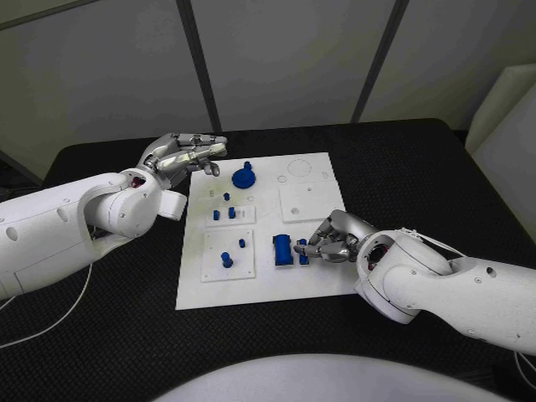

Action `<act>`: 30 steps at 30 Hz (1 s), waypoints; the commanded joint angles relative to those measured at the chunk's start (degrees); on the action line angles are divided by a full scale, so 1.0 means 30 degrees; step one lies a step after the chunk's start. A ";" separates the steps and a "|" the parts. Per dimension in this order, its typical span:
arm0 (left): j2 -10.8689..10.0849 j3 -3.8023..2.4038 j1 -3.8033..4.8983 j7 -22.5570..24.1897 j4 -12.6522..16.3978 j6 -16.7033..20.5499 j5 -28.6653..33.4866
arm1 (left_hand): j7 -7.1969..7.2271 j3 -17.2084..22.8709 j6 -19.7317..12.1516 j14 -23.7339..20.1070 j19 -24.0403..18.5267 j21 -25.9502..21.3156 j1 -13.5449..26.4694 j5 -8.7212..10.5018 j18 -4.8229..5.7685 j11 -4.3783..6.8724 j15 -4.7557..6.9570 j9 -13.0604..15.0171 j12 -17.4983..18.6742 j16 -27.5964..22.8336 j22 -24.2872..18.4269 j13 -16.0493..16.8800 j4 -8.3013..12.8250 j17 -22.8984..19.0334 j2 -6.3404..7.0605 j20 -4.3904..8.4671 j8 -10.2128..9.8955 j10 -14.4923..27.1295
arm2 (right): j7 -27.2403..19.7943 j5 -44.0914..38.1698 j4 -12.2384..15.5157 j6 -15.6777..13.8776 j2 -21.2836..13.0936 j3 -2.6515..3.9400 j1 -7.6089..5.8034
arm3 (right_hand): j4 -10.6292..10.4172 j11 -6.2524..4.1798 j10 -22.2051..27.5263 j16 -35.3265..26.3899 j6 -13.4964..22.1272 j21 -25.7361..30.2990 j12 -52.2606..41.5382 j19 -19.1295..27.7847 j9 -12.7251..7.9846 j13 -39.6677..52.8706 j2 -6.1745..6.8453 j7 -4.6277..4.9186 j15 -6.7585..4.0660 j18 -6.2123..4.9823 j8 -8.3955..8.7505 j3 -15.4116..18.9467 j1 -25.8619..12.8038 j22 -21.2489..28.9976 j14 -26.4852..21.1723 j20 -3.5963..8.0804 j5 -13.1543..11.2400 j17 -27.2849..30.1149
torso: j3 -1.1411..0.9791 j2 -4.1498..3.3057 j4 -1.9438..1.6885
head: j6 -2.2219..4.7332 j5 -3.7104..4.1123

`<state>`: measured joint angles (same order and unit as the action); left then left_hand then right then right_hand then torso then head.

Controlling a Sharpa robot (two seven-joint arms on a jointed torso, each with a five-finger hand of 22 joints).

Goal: Assemble the parts on the task board

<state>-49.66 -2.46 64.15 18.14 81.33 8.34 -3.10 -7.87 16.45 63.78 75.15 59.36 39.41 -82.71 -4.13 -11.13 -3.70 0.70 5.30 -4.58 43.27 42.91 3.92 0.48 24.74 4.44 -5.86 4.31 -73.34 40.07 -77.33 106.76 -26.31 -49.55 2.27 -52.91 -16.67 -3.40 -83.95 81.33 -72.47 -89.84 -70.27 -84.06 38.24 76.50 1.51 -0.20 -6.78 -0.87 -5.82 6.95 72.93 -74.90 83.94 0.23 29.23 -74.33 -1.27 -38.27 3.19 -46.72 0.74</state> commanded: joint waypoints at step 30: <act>0.0021 -0.0012 0.0022 0.0040 -0.0022 -0.0194 0.0038 | -0.0045 0.0105 0.0002 -0.0034 0.0106 -0.0066 0.0162 0.0117 0.0231 -0.0079 -0.0071 0.0018 0.0032 -0.0115 -0.0031 0.0026 -0.0023 -0.0005 -0.0024 0.0035 -0.0065 0.0024 | -0.0121 -0.1620 -0.0263 0.0322 -0.0221 0.0006 -0.0021 | 0.2553 -0.0255 -0.0220 0.0083 -0.0106 -0.0052 -0.0214 -0.1979 0.1575 0.0453 -0.0212 -0.0101 -0.0256 0.0290 0.0153 0.0450 0.3191 -0.5033 0.1037 0.0264 -0.7827 -0.0120 | 0.0008 0.0008 -0.0002 | -0.0083 -0.0016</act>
<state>-49.64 -2.46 64.15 18.07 81.24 8.31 -3.10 -7.87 16.45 63.78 75.15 59.36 39.42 -82.71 -4.13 -11.13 -3.70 0.70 5.29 -4.59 43.27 42.87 3.91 0.48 24.74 4.44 -5.86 4.31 -73.34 40.10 -80.48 106.05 -25.72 -50.28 2.30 -52.93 -9.47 -3.78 -83.91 81.33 -72.56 -89.84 -70.99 -84.07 42.89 83.50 1.44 -0.31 -7.16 -0.86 -5.67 8.30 81.28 -74.90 83.93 0.62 6.03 -74.64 -1.26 -38.28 3.19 -46.94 0.70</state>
